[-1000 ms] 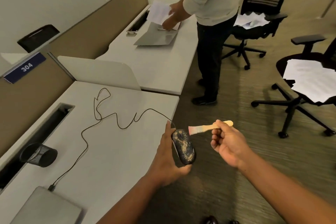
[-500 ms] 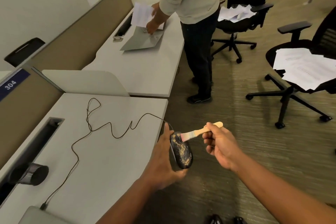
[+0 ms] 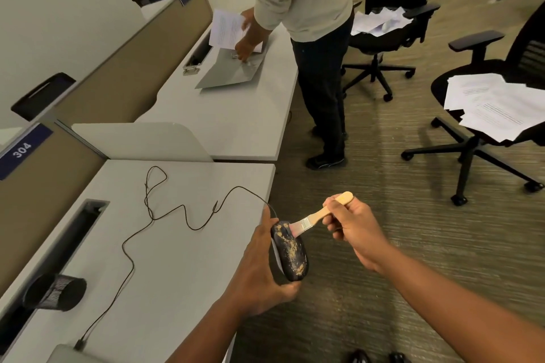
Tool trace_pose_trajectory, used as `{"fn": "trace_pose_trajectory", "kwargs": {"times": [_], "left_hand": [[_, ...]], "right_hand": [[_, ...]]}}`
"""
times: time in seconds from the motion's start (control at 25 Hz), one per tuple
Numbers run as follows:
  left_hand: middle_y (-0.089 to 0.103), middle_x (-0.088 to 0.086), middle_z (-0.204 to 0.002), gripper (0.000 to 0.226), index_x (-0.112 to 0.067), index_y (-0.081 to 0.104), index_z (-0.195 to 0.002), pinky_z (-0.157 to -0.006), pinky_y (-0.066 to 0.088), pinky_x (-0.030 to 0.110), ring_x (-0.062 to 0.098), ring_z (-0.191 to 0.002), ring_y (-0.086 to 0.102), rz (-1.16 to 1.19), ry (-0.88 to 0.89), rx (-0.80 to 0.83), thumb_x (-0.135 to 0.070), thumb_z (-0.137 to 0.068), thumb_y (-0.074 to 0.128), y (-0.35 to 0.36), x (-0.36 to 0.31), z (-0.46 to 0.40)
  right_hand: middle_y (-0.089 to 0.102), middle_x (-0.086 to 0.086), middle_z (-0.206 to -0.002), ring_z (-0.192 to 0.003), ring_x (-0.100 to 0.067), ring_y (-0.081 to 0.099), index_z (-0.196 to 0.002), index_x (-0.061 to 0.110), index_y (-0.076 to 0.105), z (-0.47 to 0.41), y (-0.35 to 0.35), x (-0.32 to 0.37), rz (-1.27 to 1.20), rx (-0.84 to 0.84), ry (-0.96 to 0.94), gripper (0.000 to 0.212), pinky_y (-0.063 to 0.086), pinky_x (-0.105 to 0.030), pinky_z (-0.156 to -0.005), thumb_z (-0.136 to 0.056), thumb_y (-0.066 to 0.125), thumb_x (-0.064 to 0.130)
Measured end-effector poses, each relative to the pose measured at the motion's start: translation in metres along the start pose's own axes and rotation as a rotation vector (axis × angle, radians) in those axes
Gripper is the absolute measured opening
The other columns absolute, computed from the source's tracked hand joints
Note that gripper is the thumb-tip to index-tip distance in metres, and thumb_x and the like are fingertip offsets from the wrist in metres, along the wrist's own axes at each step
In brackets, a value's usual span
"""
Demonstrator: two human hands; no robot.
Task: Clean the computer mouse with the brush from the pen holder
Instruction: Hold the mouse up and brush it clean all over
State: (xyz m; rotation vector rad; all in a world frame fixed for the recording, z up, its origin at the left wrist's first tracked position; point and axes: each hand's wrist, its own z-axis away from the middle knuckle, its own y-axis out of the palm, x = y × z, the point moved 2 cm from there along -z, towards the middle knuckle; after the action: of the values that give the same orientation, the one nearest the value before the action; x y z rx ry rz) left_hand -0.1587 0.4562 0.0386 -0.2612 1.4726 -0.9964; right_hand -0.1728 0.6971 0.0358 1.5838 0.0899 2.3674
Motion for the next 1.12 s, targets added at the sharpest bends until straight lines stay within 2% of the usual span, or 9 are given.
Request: {"fn": "trace_pose_trajectory", "kwargs": {"times": [0.12, 0.2, 0.36, 0.48, 0.56, 0.68, 0.76, 1.0, 1.12], "left_hand": [[0.024, -0.048, -0.153, 0.154, -0.056, -0.018, -0.161, -0.108, 0.037, 0.014, -0.019, -0.144, 0.028, -0.007, 0.005, 0.007, -0.063, -0.057, 0.096, 0.000, 0.005, 0.000], [0.020, -0.050, -0.153, 0.154, -0.057, -0.018, -0.160, -0.107, 0.035, 0.011, -0.022, -0.144, 0.025, -0.014, 0.008, 0.011, -0.063, -0.057, 0.096, 0.001, 0.005, 0.000], [0.019, -0.040, -0.161, 0.152, -0.058, -0.016, -0.160, -0.118, 0.042, 0.030, -0.008, -0.151, 0.029, 0.012, -0.004, 0.030, -0.062, -0.057, 0.096, 0.006, 0.002, 0.002], [0.007, -0.050, -0.158, 0.153, -0.057, -0.016, -0.160, -0.120, 0.041, 0.034, -0.008, -0.151, 0.028, 0.018, -0.013, 0.049, -0.058, -0.058, 0.097, 0.009, 0.000, 0.000], [0.004, -0.055, -0.156, 0.155, -0.057, -0.018, -0.160, -0.118, 0.039, 0.027, -0.016, -0.147, 0.025, 0.025, -0.015, 0.059, -0.054, -0.058, 0.099, 0.010, 0.000, -0.001], [0.001, -0.055, -0.156, 0.155, -0.053, -0.018, -0.162, -0.108, 0.033, 0.007, -0.024, -0.146, 0.019, 0.024, -0.013, 0.069, -0.052, -0.060, 0.098, 0.014, 0.001, -0.002], [-0.001, -0.054, -0.158, 0.153, -0.052, -0.017, -0.163, -0.103, 0.033, 0.004, -0.029, -0.143, 0.014, 0.019, -0.008, 0.070, -0.051, -0.061, 0.098, 0.015, 0.001, -0.001], [0.006, -0.040, -0.167, 0.156, -0.060, -0.023, -0.157, -0.118, 0.042, 0.032, -0.005, -0.155, 0.022, 0.025, -0.020, 0.088, -0.050, -0.060, 0.098, 0.010, -0.009, 0.005], [0.005, -0.046, -0.164, 0.157, -0.059, -0.023, -0.158, -0.119, 0.045, 0.042, -0.013, -0.151, 0.023, 0.016, -0.037, 0.100, -0.052, -0.059, 0.098, 0.007, -0.009, 0.007]], "right_hand": [[0.072, 0.002, -0.071, -0.063, -0.007, 0.061, -0.107, 0.014, 0.070, -0.002, 0.001, -0.002, 0.060, -0.002, -0.055, 0.020, 0.050, -0.023, -0.057, -0.105, 0.059, 0.031], [0.072, 0.003, -0.071, -0.062, -0.006, 0.062, -0.105, 0.016, 0.070, -0.003, 0.000, -0.004, 0.083, -0.002, -0.073, 0.018, 0.050, -0.022, -0.057, -0.105, 0.060, 0.031], [0.071, 0.004, -0.071, -0.062, -0.004, 0.061, -0.101, 0.019, 0.070, -0.006, -0.005, -0.006, 0.173, -0.008, -0.130, 0.015, 0.049, -0.020, -0.057, -0.105, 0.060, 0.030], [0.072, 0.002, -0.076, -0.064, -0.005, 0.062, -0.103, 0.021, 0.070, -0.005, -0.010, -0.005, 0.137, -0.047, -0.159, 0.015, 0.050, -0.020, -0.058, -0.104, 0.060, 0.032], [0.074, -0.001, -0.079, -0.065, -0.008, 0.064, -0.107, 0.018, 0.070, -0.004, -0.011, -0.002, 0.008, -0.040, -0.126, 0.018, 0.051, -0.022, -0.057, -0.105, 0.060, 0.032], [0.076, -0.007, -0.082, -0.066, -0.012, 0.067, -0.111, 0.016, 0.070, -0.003, -0.011, 0.002, -0.178, 0.031, 0.001, 0.020, 0.051, -0.025, -0.058, -0.107, 0.056, 0.030], [0.076, -0.008, -0.084, -0.067, -0.014, 0.067, -0.112, 0.015, 0.070, -0.002, -0.011, 0.004, -0.215, 0.081, 0.063, 0.022, 0.050, -0.026, -0.058, -0.108, 0.054, 0.029], [0.077, -0.007, -0.086, -0.071, -0.013, 0.068, -0.111, 0.015, 0.071, -0.001, -0.015, 0.003, -0.126, 0.215, 0.106, 0.021, 0.050, -0.024, -0.060, -0.105, 0.058, 0.030], [0.077, -0.006, -0.085, -0.072, -0.013, 0.069, -0.110, 0.015, 0.071, -0.002, -0.017, 0.002, -0.088, 0.240, 0.094, 0.021, 0.050, -0.023, -0.059, -0.102, 0.060, 0.031]]}}
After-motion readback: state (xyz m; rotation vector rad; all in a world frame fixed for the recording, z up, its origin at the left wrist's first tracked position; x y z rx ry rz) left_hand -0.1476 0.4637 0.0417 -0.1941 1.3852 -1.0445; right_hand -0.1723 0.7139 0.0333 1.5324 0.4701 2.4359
